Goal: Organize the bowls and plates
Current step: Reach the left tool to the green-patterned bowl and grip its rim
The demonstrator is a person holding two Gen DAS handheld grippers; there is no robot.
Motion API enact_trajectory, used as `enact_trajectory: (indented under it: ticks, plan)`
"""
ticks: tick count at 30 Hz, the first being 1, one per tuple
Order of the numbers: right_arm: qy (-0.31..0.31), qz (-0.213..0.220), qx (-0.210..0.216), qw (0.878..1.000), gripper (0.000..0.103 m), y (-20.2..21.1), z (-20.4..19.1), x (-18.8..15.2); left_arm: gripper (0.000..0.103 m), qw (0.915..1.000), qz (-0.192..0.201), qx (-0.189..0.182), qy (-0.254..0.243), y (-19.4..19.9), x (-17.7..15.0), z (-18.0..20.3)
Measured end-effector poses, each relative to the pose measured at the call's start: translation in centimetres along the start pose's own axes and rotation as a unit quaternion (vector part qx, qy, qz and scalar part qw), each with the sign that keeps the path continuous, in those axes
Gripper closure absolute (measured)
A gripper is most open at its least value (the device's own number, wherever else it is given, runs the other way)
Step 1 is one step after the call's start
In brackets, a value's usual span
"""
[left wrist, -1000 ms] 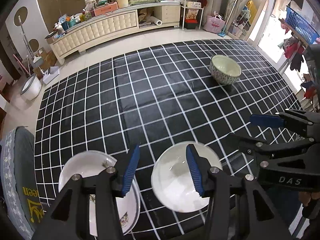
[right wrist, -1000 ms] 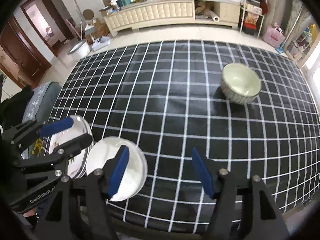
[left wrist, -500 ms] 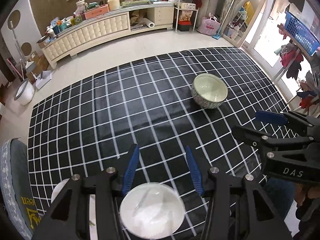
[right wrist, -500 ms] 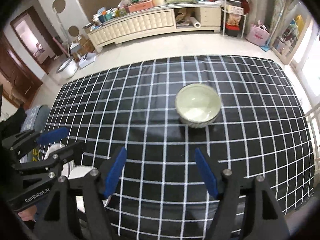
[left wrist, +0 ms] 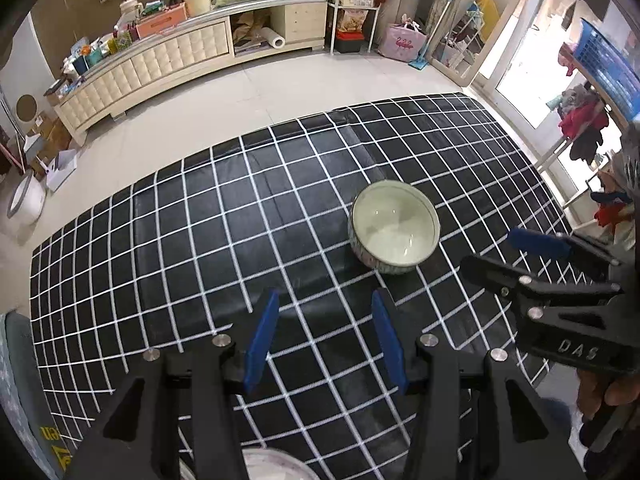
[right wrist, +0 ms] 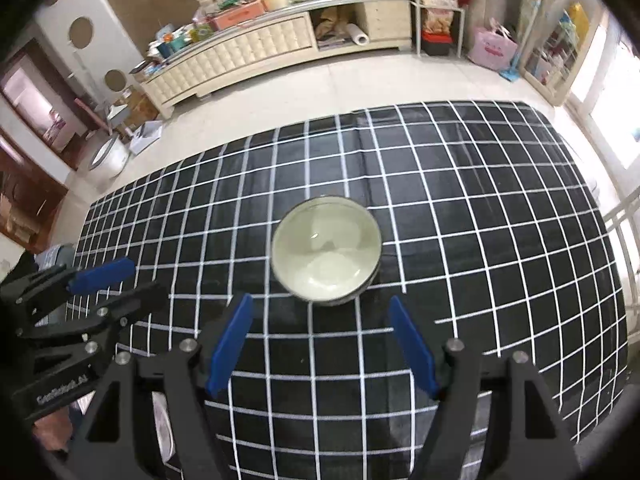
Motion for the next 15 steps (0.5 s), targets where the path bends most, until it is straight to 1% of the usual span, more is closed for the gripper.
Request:
enact_trajectory:
  ticks: [2, 3, 6, 9, 12, 14, 15]
  plan:
    - [-0.014, -0.003, -0.007, 1.0, 0.028, -0.9, 0.8, 0.5, 0.057, 0.9999, -0.009, -0.011, 0.008, -1.1, 0.8, 0.4]
    - [-0.019, -0.007, -0.009, 1.0, 0.028, -1.5, 1.2, 0.6, 0.057, 0.9998, -0.013, -0.01, 0.009, -1.8, 1.3, 0.5]
    - [-0.026, -0.015, -0.007, 1.0, 0.028, -2.8, 2.2, 0.9, 0.057, 0.9998, -0.018, 0.005, 0.0, -3.6, 2.3, 0.7]
    - [-0.032, -0.023, -0.01, 0.999, 0.028, -4.0, 3.3, 1.2, 0.057, 0.9996, -0.025, 0.009, -0.011, -5.5, 3.1, 1.0]
    - [-0.045, -0.024, -0.02, 0.998, 0.028, -4.7, 4.4, 1.6, 0.057, 0.9995, -0.024, -0.003, -0.019, -7.2, 3.6, 1.5]
    - [-0.031, -0.029, -0.034, 0.999, 0.028, -5.2, 4.6, 1.8, 0.057, 0.9991, -0.033, -0.011, -0.022, -8.5, 3.7, 1.8]
    - [-0.026, -0.033, -0.034, 0.999, 0.028, -5.6, 4.6, 1.9, 0.057, 0.999, -0.039, -0.012, -0.021, -9.3, 3.8, 2.0]
Point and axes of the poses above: each gripper's, at about its wrist camera, not at the fingertips, and y roughly against the way its jaws point, z to its right, x to its top, the point moved 10 cm from there along -y, roughly the way its jaws point, and after that the axes turned 5 degrees about y, right-handed, at the moved point
